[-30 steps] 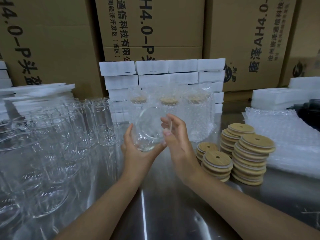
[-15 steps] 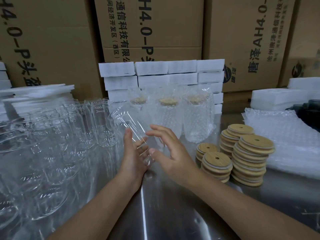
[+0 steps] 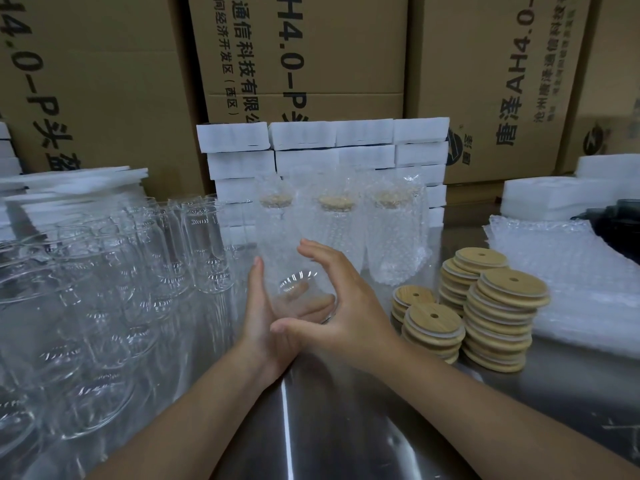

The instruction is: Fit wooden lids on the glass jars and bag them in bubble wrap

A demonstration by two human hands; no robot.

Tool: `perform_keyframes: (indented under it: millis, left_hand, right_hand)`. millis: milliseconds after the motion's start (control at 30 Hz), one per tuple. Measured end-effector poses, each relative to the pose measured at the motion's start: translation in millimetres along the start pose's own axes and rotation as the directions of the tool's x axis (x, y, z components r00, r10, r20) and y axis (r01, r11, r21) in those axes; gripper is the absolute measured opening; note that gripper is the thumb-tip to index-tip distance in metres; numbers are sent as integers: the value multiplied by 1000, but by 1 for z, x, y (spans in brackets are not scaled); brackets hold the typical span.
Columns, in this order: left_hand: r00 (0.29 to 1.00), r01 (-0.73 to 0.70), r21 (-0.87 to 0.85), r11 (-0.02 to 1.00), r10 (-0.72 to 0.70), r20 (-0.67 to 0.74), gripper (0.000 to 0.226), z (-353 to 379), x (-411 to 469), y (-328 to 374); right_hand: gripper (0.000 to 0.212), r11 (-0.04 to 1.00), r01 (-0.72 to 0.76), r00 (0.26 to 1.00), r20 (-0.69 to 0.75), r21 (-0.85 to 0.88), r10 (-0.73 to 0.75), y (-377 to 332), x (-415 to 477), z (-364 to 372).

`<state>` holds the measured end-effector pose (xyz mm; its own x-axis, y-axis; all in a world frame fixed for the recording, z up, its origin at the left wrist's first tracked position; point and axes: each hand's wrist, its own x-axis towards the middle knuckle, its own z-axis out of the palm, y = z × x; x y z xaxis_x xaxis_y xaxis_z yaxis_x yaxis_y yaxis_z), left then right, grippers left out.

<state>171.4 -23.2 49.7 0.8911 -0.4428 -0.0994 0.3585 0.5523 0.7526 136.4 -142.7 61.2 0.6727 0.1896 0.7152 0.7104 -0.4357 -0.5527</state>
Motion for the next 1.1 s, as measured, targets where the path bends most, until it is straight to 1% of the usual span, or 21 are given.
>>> perform_keyframes:
  millis: [67, 133, 300, 400, 600, 900, 1100]
  left_hand:
    - [996, 44, 36, 998, -46, 75, 103, 0, -2, 0]
    - [991, 81, 92, 993, -89, 97, 107, -1, -1, 0]
    - [992, 100, 173, 980, -111, 56, 112, -2, 3, -2]
    - [990, 110, 234, 966, -128, 62, 116, -1, 3, -1]
    - [996, 83, 352, 932, -93, 13, 111, 0, 3, -1]
    - [996, 9, 371, 929, -42, 82, 91, -4, 4, -3]
    - [990, -45, 361, 932, -6, 140, 96, -7, 6, -5]
  right_hand:
    - [81, 1000, -8, 999, -42, 14, 8, -1, 0, -1]
    - [79, 999, -13, 997, -81, 29, 16, -2, -1, -1]
    - [71, 996, -31, 989, -144, 80, 43, -4, -1, -3]
    - [68, 993, -48, 984, -166, 111, 66, -6, -1, -1]
    - [62, 990, -62, 981, -177, 126, 84, -3, -1, -3]
    - [52, 989, -44, 963, -257, 144, 80, -3, 0, -3]
    - [47, 992, -37, 957, -283, 118, 69, -1, 1, -3]
